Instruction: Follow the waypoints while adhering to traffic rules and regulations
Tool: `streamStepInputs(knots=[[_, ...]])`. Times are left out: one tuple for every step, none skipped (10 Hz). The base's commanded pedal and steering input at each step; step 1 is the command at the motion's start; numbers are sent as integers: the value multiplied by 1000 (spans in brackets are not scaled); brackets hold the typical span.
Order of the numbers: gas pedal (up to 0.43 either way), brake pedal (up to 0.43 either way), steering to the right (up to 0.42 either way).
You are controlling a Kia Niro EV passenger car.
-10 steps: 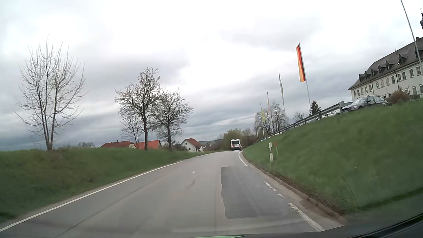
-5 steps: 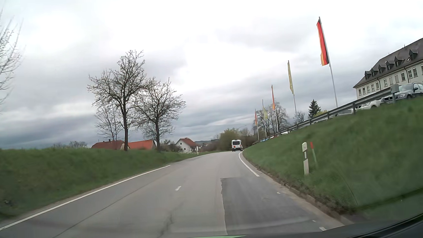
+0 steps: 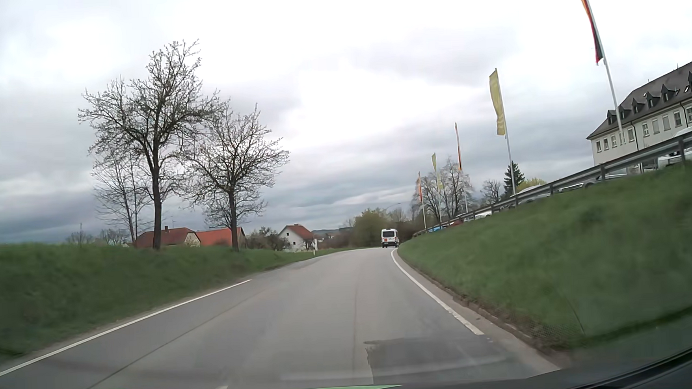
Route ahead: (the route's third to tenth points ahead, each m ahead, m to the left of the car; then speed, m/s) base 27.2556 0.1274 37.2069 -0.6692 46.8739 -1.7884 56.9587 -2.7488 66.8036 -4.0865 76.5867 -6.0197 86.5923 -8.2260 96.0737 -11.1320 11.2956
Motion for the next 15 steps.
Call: streamStepInputs(knots=[[39,0,9],[39,0,9],[39,0,9],[39,0,9],[39,0,8],[39,0,9],[39,0,9],[39,0,10],[39,0,11],[39,0,12],[39,0,12],[39,0,12],[39,0,12],[39,0,12],[39,0,11]])
